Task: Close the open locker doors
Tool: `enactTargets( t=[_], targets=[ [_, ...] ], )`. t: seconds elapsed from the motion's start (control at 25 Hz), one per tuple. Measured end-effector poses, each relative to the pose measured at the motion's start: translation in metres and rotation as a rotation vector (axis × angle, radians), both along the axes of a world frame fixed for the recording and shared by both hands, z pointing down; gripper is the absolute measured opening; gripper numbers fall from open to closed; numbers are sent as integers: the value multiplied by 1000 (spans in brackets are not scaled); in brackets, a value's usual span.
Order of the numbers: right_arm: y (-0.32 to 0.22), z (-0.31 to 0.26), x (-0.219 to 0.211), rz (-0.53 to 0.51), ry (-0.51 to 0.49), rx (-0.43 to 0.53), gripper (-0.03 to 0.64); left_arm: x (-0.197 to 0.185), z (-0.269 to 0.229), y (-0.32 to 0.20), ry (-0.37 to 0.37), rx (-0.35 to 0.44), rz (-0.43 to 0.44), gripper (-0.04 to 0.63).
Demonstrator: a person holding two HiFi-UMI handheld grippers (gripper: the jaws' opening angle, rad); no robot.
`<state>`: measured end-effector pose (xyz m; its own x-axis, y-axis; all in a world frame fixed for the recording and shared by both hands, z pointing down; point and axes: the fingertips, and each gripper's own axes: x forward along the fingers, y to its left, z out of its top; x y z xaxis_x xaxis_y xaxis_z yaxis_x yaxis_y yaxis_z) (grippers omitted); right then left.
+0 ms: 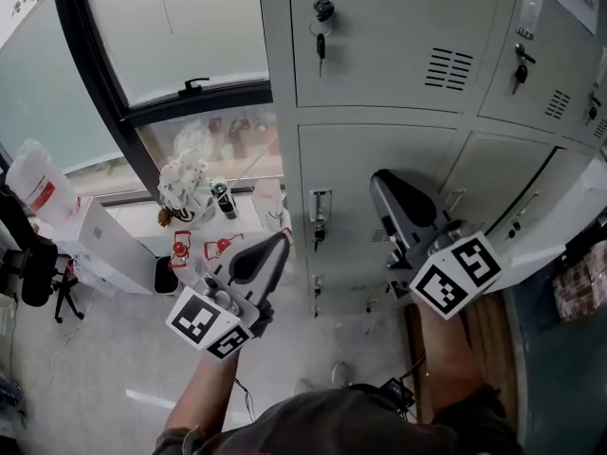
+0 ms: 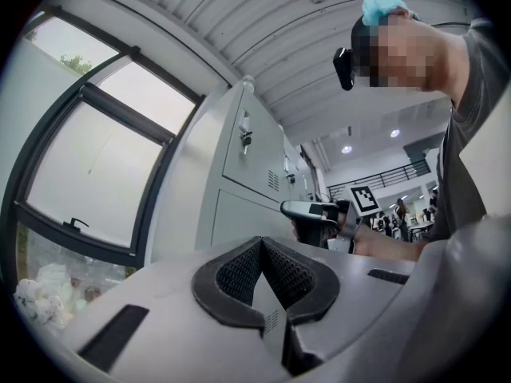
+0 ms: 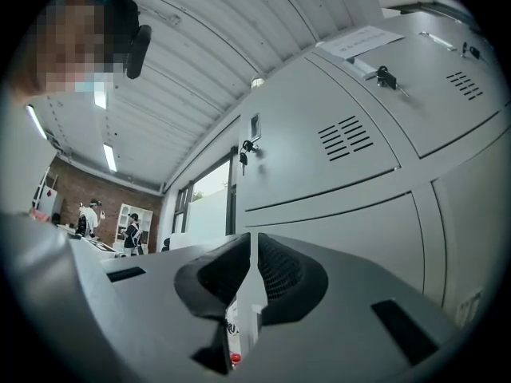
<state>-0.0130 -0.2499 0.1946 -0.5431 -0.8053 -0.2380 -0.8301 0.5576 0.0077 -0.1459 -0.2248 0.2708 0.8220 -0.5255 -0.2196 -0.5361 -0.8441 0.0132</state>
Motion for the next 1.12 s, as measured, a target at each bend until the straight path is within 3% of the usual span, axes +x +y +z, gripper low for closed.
enactTargets(
  t=[0.56, 0.84, 1.12],
  targets=[
    [86, 49, 8, 106, 28, -90, 35, -1, 25, 61, 9, -45, 120, 9],
    [114, 62, 42, 82, 21, -106, 35, 34, 25, 81, -14, -45, 120, 9],
    [134, 86, 97, 25, 1, -156, 35, 95, 36, 99, -35, -73, 75, 9]
  ],
)
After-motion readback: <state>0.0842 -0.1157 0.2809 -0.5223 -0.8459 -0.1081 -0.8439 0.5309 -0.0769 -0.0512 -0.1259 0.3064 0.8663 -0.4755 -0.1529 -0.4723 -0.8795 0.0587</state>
